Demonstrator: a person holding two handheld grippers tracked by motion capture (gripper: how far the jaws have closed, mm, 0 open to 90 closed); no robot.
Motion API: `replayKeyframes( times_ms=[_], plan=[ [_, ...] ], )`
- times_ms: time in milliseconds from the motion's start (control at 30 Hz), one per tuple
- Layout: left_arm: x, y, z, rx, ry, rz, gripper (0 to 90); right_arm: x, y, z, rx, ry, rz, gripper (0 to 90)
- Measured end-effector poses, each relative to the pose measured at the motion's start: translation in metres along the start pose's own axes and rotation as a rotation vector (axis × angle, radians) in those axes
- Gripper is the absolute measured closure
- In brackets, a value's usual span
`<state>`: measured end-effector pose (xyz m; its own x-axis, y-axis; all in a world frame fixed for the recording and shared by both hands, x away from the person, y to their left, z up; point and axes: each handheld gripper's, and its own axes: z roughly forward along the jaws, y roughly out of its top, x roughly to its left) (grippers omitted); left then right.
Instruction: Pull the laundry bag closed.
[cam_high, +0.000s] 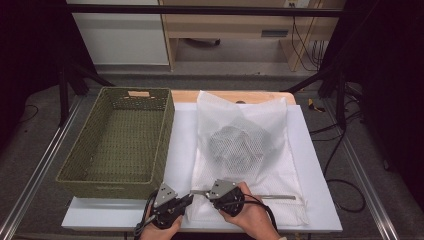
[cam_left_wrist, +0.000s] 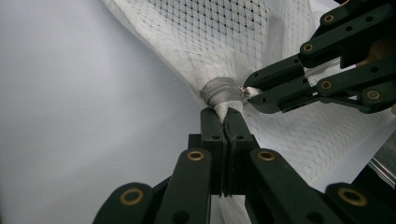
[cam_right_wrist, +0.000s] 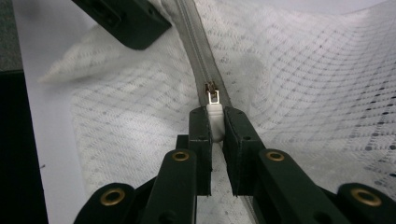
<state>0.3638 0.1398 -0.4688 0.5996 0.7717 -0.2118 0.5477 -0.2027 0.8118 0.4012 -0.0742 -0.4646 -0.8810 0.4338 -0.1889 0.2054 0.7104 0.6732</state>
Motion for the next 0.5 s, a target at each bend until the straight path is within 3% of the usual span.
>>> replayKeyframes(
  times_ms=[500],
  plan=[
    [-0.002,-0.001,0.001,0.000,-0.007,-0.009,88.8,-0.006,-0.008,-0.011,0.064,0.000,-0.020,81.9]
  ],
)
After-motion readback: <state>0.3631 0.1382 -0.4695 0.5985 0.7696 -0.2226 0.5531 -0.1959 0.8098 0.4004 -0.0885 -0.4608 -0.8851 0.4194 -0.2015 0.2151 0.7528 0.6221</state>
